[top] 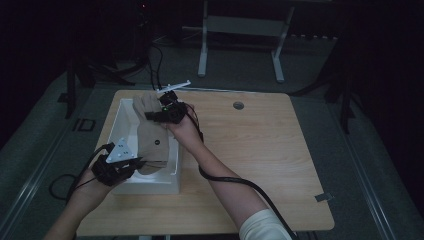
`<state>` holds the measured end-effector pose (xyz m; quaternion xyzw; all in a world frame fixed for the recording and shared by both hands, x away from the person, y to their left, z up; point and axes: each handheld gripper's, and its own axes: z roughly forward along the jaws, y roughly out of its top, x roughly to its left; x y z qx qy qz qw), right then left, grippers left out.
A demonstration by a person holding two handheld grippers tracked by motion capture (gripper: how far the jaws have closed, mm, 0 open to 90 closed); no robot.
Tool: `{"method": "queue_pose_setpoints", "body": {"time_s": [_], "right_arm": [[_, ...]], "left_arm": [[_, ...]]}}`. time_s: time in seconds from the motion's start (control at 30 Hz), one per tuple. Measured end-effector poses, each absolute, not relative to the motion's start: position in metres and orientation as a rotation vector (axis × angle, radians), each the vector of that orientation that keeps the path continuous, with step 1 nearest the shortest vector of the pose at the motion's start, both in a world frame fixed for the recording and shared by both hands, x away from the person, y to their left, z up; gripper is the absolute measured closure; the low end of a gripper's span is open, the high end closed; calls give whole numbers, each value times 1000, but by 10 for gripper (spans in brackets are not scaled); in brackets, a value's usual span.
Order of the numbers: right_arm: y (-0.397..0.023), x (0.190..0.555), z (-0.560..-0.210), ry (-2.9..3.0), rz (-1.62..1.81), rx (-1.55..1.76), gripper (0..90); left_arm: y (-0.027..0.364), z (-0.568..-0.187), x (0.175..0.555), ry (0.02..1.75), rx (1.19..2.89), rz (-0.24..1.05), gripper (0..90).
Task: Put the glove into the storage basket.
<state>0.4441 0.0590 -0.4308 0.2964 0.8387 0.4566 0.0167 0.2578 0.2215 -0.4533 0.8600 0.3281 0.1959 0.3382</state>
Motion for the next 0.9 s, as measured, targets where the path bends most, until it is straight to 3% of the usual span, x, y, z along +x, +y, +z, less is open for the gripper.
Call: {"method": "queue_pose_setpoints", "body": {"time_s": [0.27, 0.73, 0.83, 0.9], "right_arm": [[59, 446, -452, 2653, 1340, 944, 639], [68, 446, -454, 2719, 1172, 871, 617], [69, 448, -454, 2717, 1163, 876, 536], [69, 448, -453, 2700, 1171, 877, 447]], "left_arm": [[227, -473, 259, 899, 2252, 503, 861], [225, -493, 263, 911, 2257, 480, 859], [226, -496, 266, 929, 2269, 416, 844], [224, -498, 267, 920, 2295, 419, 764]]}}
